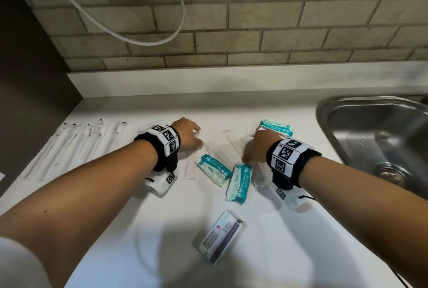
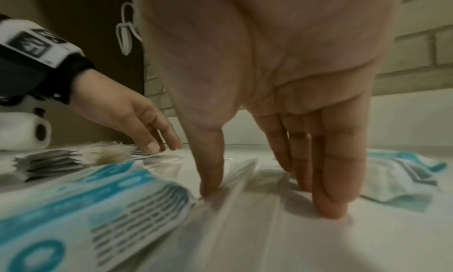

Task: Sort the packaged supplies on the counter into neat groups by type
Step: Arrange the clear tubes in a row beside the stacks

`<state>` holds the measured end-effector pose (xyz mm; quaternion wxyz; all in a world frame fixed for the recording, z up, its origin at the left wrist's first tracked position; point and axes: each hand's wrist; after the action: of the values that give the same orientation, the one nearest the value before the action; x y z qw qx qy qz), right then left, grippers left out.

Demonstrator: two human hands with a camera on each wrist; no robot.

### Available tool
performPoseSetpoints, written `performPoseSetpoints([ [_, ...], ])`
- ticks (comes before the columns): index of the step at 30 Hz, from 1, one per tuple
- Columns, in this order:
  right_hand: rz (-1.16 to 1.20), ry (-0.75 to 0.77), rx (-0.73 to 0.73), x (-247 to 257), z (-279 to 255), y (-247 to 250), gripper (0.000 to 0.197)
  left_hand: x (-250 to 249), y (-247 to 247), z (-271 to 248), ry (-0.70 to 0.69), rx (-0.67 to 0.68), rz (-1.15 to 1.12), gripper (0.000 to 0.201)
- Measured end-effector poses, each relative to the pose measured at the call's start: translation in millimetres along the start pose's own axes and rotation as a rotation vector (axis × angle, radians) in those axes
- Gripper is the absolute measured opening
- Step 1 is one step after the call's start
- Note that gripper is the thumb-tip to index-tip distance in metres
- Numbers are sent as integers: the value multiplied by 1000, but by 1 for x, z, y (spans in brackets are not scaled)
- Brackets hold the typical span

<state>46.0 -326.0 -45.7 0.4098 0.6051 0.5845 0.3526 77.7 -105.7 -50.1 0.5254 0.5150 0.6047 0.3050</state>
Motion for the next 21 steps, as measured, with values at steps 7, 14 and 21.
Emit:
performPoseSetpoints([
  [7,201,5,-20,6,3,-3,42,-39,-15,-55,-164,199,68,84],
  [14,77,38,-2,12,-4,1,25,-36,-36,-72,-216,156,156,75],
  [21,317,91,-85,18,-15,41,43,-30,7,-71,-278,-11,37,55],
])
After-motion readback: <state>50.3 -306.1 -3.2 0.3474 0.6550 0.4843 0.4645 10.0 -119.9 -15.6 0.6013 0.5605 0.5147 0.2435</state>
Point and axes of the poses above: each hand's wrist, its own z-axis towards the middle knuckle, its own y-axis out of the back of the hand, x = y × z, and after that the axes turned 4 degrees about -y, right-handed
